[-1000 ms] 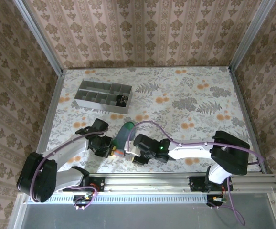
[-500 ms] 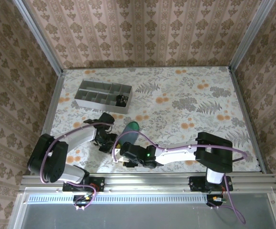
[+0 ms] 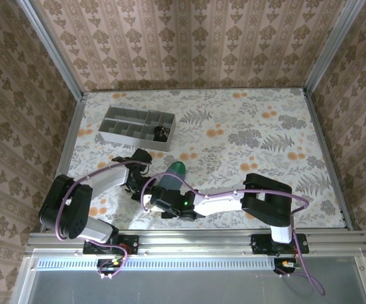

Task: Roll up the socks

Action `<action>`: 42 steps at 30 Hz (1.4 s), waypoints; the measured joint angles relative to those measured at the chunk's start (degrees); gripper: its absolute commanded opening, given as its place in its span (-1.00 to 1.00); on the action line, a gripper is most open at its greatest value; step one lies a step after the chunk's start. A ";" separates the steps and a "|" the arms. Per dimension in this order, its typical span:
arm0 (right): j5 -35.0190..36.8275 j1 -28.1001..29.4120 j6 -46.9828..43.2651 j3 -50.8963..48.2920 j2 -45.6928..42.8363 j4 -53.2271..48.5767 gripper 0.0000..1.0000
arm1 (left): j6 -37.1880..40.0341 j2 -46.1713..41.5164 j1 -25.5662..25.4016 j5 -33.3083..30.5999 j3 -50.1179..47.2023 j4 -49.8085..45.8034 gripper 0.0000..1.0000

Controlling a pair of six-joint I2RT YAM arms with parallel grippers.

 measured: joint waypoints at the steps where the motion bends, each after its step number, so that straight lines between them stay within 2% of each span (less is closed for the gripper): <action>1: -0.17 -0.02 0.74 0.02 -0.11 -0.22 -1.00 | 0.00 0.00 0.20 0.04 0.00 0.02 -1.00; 6: -3.50 -1.14 5.07 0.02 -0.55 -1.11 -1.00 | -0.52 -0.07 1.16 1.81 -0.81 1.44 -0.96; 10: -9.92 -3.63 9.55 0.00 -0.96 -2.05 -1.00 | -1.77 -1.07 1.79 2.73 -1.97 3.13 -0.59; 12: -13.92 -5.35 12.04 -0.02 -1.07 -2.21 -1.00 | -2.43 -1.66 1.79 2.60 -2.69 4.26 -0.46; 22: -33.46 -13.99 22.73 -2.43 -0.94 0.87 -1.00 | -3.21 -6.54 3.08 -0.22 -6.05 10.25 -0.04; 30: -40.68 -17.11 25.53 -4.15 -0.52 3.13 -1.00 | 0.98 -13.51 4.85 -4.11 -6.01 10.43 0.01; 34: -42.97 -18.12 26.58 -5.03 -0.46 4.24 -1.00 | 4.17 -16.13 4.68 -4.15 -6.01 8.44 -0.05; 42: -46.56 -19.78 28.13 -5.64 0.46 5.68 -1.00 | 8.52 -21.55 0.57 -4.59 -6.08 5.22 -0.09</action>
